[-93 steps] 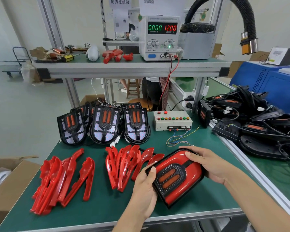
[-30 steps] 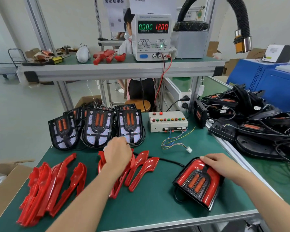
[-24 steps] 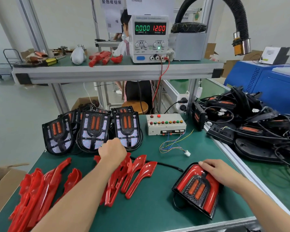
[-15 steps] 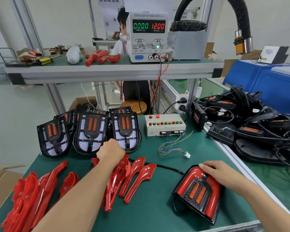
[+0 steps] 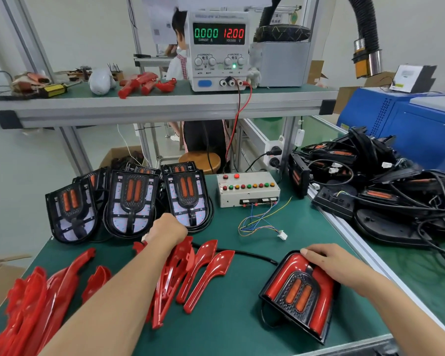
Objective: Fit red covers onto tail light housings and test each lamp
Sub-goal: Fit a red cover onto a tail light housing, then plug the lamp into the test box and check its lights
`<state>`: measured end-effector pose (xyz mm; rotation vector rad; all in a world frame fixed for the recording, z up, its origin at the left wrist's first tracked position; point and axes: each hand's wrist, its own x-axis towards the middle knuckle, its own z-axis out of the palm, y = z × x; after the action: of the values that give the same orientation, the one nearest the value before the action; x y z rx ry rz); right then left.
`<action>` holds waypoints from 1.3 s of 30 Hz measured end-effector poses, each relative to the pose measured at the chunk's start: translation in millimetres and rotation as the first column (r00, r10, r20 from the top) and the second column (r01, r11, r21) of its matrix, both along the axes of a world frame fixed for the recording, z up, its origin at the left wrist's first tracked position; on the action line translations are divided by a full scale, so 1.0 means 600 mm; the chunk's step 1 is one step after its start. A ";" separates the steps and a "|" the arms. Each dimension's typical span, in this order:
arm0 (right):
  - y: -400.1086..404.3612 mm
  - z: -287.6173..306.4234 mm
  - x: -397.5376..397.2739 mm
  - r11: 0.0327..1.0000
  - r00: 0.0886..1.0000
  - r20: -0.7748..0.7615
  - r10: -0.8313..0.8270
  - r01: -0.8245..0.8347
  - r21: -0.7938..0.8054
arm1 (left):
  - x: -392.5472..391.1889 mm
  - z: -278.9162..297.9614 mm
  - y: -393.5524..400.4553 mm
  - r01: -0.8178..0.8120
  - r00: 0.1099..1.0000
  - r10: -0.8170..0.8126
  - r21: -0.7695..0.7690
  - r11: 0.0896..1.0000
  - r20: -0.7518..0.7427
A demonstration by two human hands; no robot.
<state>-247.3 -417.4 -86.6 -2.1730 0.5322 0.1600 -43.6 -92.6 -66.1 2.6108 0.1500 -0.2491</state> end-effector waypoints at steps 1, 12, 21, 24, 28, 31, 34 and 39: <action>0.000 0.000 0.000 1.000 1.000 0.000 0.000 0.000 0.001 | 0.002 -0.002 0.000 -0.004 1.000 0.004 -0.005 1.000 0.006; 0.007 0.008 -0.001 1.000 1.000 -0.001 -0.019 0.019 0.018 | 0.004 0.002 0.022 -0.071 0.994 0.081 -0.136 0.988 0.069; 0.019 0.023 -0.005 0.997 0.998 0.039 -0.043 0.046 -0.057 | -0.027 0.057 -0.007 0.168 0.939 -0.032 -0.377 0.911 0.342; 0.026 0.034 -0.004 0.984 0.993 0.113 -0.041 0.060 -0.169 | -0.054 0.086 -0.027 0.250 0.914 -0.057 -0.445 0.860 0.402; 0.057 0.058 0.008 0.977 0.918 0.395 -0.014 0.097 -0.191 | -0.105 0.108 -0.049 0.352 0.876 -0.117 -0.453 0.819 0.469; 0.099 0.070 0.021 0.975 0.862 0.483 0.153 -0.051 -0.217 | -0.142 0.110 -0.065 0.382 0.843 -0.108 -0.445 0.810 0.527; 0.137 0.078 0.047 0.940 0.812 0.496 0.306 -0.177 -0.290 | -0.166 0.107 -0.077 0.398 0.812 -0.106 -0.411 0.820 0.574; 0.179 0.100 0.085 0.955 0.738 0.607 0.294 -0.212 -0.205 | -0.178 0.088 -0.079 0.489 0.823 -0.204 -0.478 0.730 0.530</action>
<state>-196.3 -310.2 -26.7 -2.2348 -0.1552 -0.4693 -150.5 -140.3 -13.2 1.9577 -0.5291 0.1660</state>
